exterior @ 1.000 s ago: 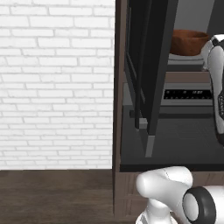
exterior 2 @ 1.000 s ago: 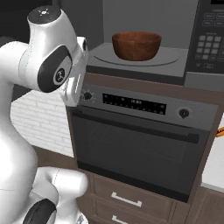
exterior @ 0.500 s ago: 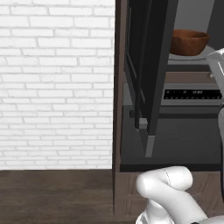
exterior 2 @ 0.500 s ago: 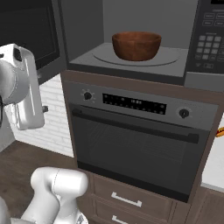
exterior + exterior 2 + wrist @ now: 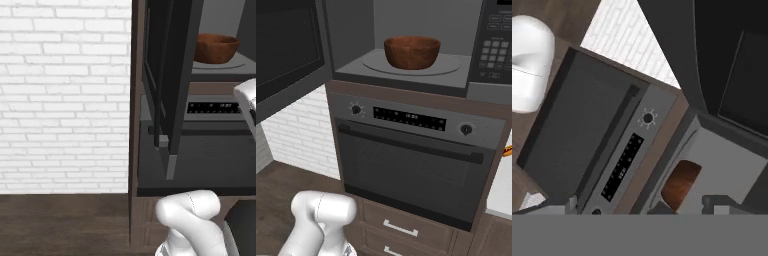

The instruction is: Pick the mushroom from the sink and place it in the bowl. Then pick the bowl and place it in the microwave. Then close the microwave door and press the start button.

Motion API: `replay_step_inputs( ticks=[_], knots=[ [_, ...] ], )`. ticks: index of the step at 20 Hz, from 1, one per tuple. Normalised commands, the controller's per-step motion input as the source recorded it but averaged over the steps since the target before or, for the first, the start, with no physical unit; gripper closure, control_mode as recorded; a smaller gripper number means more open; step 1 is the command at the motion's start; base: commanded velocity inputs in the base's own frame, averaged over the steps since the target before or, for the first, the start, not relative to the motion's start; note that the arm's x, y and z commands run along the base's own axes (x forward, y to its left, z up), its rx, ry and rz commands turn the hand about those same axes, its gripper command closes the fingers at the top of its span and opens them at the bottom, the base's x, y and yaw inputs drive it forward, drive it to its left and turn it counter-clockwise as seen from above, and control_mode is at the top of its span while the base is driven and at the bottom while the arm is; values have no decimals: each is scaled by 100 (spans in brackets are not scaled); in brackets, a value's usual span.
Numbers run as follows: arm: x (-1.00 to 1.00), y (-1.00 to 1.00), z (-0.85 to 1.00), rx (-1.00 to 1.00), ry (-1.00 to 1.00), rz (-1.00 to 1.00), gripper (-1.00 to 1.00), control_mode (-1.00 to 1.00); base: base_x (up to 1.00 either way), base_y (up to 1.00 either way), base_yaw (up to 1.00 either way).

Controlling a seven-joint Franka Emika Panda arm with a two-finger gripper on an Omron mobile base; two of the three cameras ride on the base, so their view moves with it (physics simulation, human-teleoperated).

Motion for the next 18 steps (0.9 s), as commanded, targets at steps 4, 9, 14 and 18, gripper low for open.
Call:
replay_step_inputs(
  ticks=[4,9,14,18],
  knots=[
    [-53,56,2,-3,-4,-31,-100,-100,0,0,0],
    [-11,72,-14,-3,-5,-27,-100,-100,0,0,0],
    [-21,85,-11,-2,-14,-19,-100,-100,0,0,0],
    [7,91,-34,-3,-11,-17,-100,-100,0,0,0]
  ],
)
